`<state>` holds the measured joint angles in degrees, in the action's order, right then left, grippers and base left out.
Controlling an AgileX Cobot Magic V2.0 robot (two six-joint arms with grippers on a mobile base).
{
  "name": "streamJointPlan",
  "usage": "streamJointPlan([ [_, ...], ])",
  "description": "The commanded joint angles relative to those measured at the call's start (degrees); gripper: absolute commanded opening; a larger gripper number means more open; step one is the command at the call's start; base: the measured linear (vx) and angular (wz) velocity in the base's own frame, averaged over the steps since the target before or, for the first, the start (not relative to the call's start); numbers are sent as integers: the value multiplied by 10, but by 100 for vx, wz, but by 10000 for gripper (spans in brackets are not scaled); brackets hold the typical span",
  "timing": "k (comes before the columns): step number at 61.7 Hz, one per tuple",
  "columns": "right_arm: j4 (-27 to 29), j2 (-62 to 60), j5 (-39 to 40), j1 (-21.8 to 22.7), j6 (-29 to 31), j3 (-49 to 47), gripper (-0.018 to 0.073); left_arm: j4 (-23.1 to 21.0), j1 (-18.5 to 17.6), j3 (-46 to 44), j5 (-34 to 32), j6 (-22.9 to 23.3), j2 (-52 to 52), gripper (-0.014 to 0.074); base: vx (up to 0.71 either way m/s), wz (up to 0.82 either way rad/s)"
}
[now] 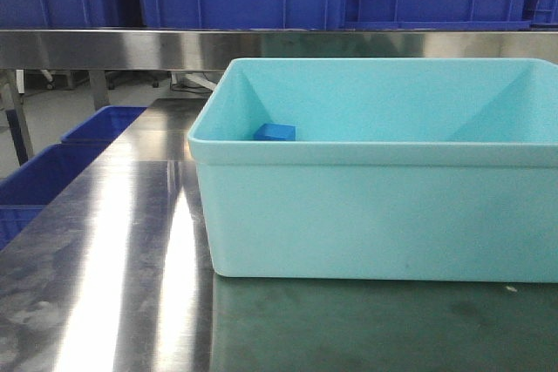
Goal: Pick red cube and place on left shelf
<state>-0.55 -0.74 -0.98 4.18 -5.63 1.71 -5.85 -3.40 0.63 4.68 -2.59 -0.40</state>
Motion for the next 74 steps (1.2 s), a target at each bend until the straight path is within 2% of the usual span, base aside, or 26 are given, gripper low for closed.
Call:
streamJointPlan([
  [1, 0, -9, 45, 3, 3, -14, 50, -1, -1, 14, -51, 3, -8, 101, 0, 0],
  [52, 0, -9, 55, 3, 3, -14, 50, -1, -1, 14, -51, 3, -8, 101, 0, 0],
  [61, 0, -9, 93, 3, 3, -14, 50, -1, -1, 14, -51, 3, -8, 101, 0, 0],
  [68, 0, -9, 160, 3, 3, -26, 50, -1, -1, 14, -51, 3, -8, 101, 0, 0],
  [74, -1, -7, 131, 3, 3, -74, 50, -1, -1, 14, -51, 3, -8, 101, 0, 0],
])
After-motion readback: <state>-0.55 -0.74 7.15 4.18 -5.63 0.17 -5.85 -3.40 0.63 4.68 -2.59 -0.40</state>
